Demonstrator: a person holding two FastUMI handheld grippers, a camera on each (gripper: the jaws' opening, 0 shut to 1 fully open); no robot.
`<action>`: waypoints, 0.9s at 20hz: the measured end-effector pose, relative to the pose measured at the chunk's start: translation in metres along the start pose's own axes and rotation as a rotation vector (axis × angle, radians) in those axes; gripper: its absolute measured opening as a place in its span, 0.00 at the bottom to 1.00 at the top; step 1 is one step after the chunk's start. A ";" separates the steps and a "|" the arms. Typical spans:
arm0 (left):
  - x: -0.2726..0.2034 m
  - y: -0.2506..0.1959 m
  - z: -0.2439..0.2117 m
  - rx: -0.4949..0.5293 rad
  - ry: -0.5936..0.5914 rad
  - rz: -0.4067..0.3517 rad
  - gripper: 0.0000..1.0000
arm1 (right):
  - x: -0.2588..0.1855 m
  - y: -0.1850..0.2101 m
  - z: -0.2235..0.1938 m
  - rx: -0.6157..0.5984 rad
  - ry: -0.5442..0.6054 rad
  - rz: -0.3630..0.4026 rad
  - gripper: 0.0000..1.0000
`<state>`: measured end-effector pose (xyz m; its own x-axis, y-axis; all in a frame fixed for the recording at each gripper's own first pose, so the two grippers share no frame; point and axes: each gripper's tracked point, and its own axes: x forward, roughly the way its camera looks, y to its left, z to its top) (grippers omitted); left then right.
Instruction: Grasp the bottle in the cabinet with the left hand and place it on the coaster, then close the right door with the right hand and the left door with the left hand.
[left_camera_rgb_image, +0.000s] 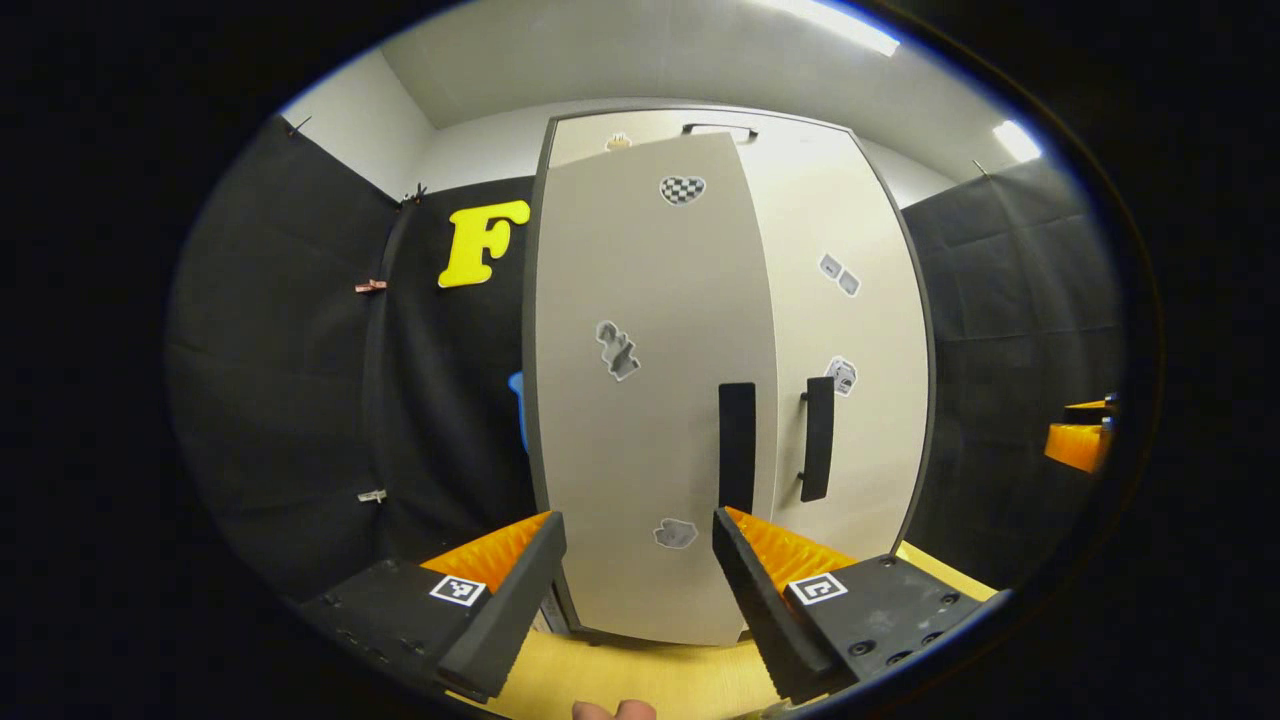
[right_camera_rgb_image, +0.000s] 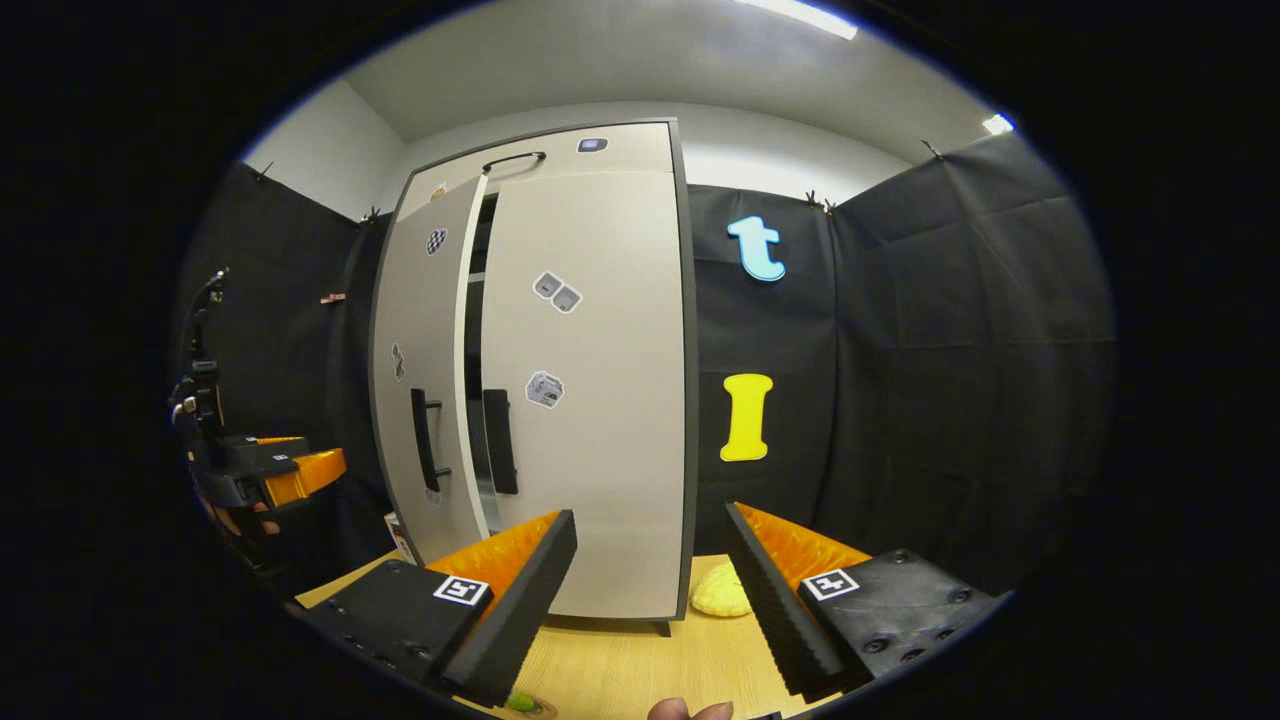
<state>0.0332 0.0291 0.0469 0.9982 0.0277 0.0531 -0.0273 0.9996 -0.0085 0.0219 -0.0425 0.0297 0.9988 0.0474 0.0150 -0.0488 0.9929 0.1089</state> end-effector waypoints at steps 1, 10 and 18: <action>-0.009 0.005 0.004 0.004 -0.003 0.003 0.94 | -0.001 0.005 0.001 0.001 -0.002 0.002 0.98; -0.061 0.040 -0.002 -0.003 0.009 0.032 0.94 | -0.007 0.041 0.005 -0.044 -0.008 0.006 0.97; -0.064 0.056 -0.003 0.006 0.022 0.038 0.94 | -0.006 0.053 0.015 -0.042 -0.029 0.001 0.97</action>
<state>-0.0322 0.0833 0.0404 0.9973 0.0660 0.0308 -0.0659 0.9978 -0.0043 0.0128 0.0085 0.0504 0.9980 0.0457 0.0443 -0.0486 0.9966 0.0671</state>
